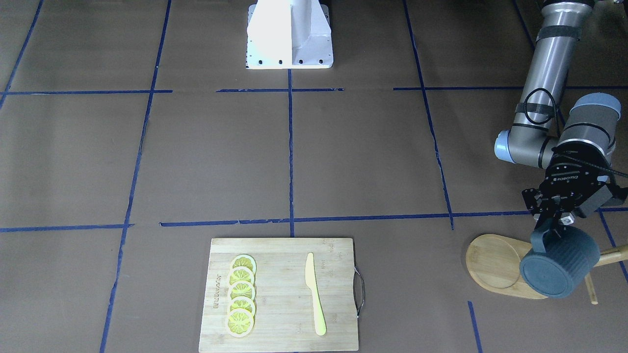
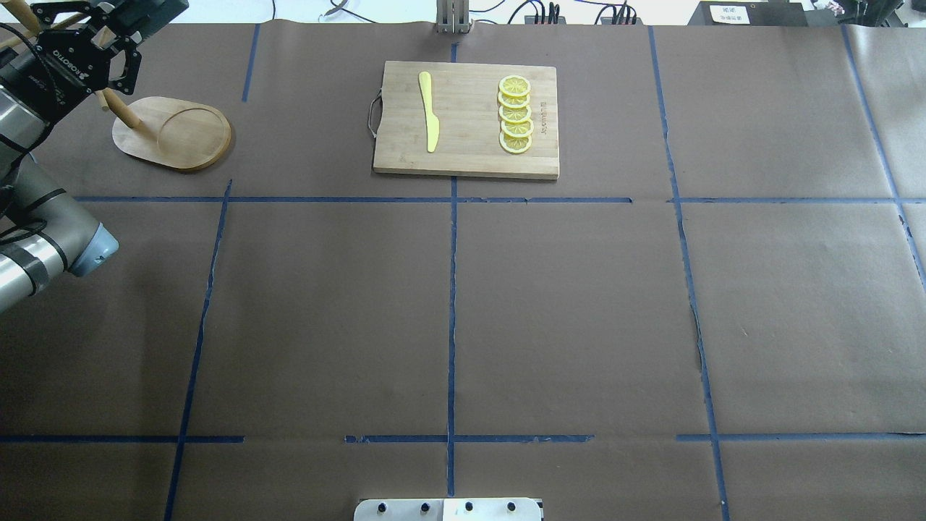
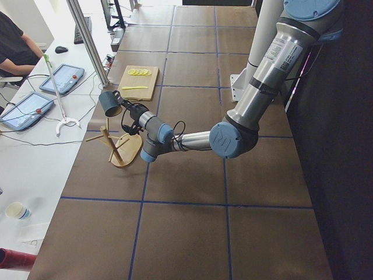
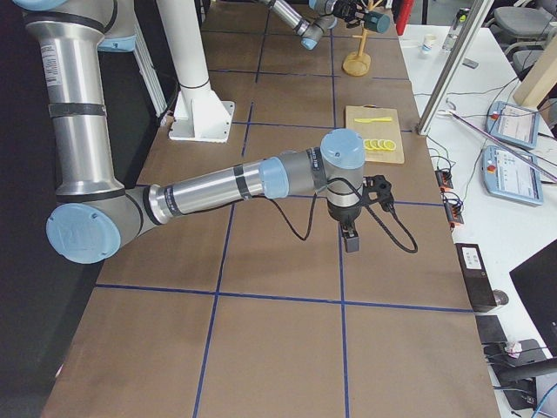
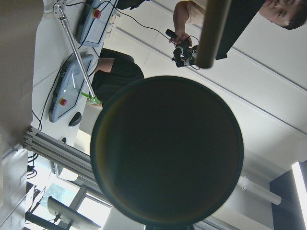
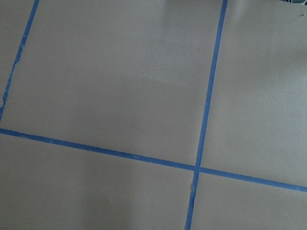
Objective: Hang cup on storage rack
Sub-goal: 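Tilt the mug with the left gripper and align its handle with a rack peg, then lower the mug handle onto the rack peg with the left gripper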
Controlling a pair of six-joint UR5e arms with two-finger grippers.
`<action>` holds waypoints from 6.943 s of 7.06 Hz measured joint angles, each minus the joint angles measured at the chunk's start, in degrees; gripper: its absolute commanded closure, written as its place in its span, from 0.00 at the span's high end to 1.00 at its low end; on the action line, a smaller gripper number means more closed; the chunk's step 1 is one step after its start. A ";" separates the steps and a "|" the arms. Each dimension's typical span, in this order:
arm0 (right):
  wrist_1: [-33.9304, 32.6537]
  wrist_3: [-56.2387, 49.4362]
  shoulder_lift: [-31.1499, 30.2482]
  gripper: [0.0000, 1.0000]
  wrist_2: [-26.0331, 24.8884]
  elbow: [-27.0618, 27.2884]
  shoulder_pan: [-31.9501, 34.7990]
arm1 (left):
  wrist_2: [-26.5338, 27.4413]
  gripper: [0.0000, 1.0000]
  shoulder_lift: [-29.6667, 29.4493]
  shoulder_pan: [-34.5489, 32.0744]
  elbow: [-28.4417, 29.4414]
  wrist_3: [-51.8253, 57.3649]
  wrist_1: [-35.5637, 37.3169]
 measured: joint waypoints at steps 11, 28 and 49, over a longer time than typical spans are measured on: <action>0.00 0.00 -0.22 1.00 0.00 0.18 0.00 | 0.52 0.00 -0.08 -0.63 1.30 0.08 -0.08; 0.00 0.00 0.00 1.00 -0.85 0.16 0.00 | 0.37 0.00 2.68 -1.44 4.10 -5.17 -7.46; 0.00 0.00 0.38 1.00 -0.88 0.24 0.00 | 0.02 0.37 1.99 -2.82 8.66 -5.70 -7.49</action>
